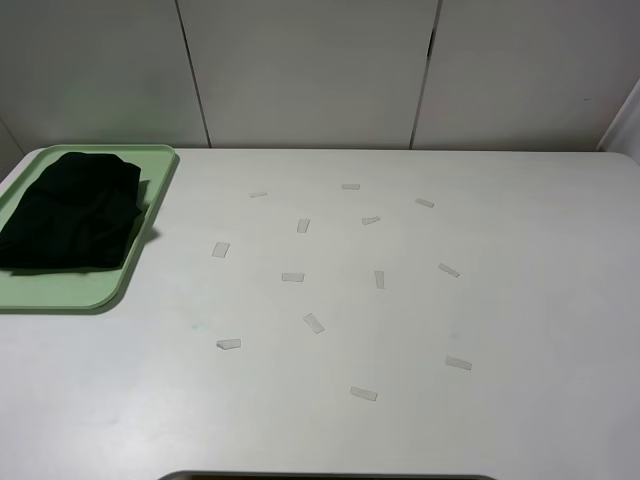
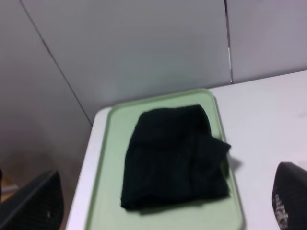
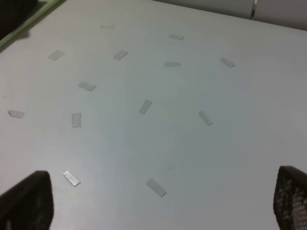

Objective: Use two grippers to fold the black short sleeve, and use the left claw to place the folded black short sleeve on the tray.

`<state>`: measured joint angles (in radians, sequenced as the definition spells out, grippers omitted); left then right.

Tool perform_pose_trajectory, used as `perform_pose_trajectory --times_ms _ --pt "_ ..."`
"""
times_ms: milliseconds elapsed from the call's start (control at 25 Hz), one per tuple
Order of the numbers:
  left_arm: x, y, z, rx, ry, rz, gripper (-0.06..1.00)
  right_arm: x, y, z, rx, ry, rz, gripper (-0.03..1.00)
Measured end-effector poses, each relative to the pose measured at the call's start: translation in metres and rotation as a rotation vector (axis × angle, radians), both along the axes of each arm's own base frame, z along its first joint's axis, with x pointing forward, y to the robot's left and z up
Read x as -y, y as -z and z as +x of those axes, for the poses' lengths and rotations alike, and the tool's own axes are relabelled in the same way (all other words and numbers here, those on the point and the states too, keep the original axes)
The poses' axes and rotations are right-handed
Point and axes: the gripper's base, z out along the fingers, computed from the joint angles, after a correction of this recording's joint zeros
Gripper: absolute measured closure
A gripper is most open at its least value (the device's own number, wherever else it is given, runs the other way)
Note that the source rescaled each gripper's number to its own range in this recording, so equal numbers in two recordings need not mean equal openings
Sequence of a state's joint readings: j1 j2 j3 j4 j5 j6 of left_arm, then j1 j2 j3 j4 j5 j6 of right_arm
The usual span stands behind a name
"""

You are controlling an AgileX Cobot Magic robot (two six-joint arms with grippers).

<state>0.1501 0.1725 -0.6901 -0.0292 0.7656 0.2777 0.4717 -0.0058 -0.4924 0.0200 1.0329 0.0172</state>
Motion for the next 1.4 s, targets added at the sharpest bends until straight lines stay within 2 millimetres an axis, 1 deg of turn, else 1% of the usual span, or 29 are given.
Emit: perform_pose_trajectory --times_ms 240,320,400,600,720,840,920,1040,1400 --pt "0.003 0.016 -0.035 -0.008 -0.032 -0.039 0.08 0.000 0.000 0.000 0.000 0.000 0.000 -0.03" --pt "0.005 0.020 -0.042 -0.023 -0.034 -0.048 0.08 0.000 0.000 0.000 0.000 0.000 0.000 -0.03" --pt "0.005 0.025 -0.044 -0.070 -0.040 -0.071 0.07 0.000 0.000 0.000 0.000 0.000 0.000 -0.03" --pt "0.005 0.033 -0.041 -0.110 -0.072 -0.159 0.07 0.000 0.000 0.000 0.000 0.000 0.000 -0.03" --pt "0.003 0.050 -0.032 -0.178 -0.087 -0.199 0.07 0.000 0.000 0.000 0.000 0.000 0.001 -0.03" --pt "0.002 0.074 -0.022 -0.274 -0.090 -0.223 0.07 0.000 0.000 0.000 0.000 0.000 0.001 -0.03" --pt "0.001 0.080 -0.020 -0.305 -0.097 -0.225 0.07 0.000 0.000 0.000 0.000 0.000 0.001 -0.03" --pt "-0.001 0.081 -0.020 -0.307 -0.094 -0.217 0.07 0.000 0.000 0.000 0.000 0.000 0.001 -0.03" --pt "-0.004 0.081 -0.020 -0.322 0.042 -0.182 0.07 0.000 0.000 0.000 -0.001 -0.001 0.001 -0.03"
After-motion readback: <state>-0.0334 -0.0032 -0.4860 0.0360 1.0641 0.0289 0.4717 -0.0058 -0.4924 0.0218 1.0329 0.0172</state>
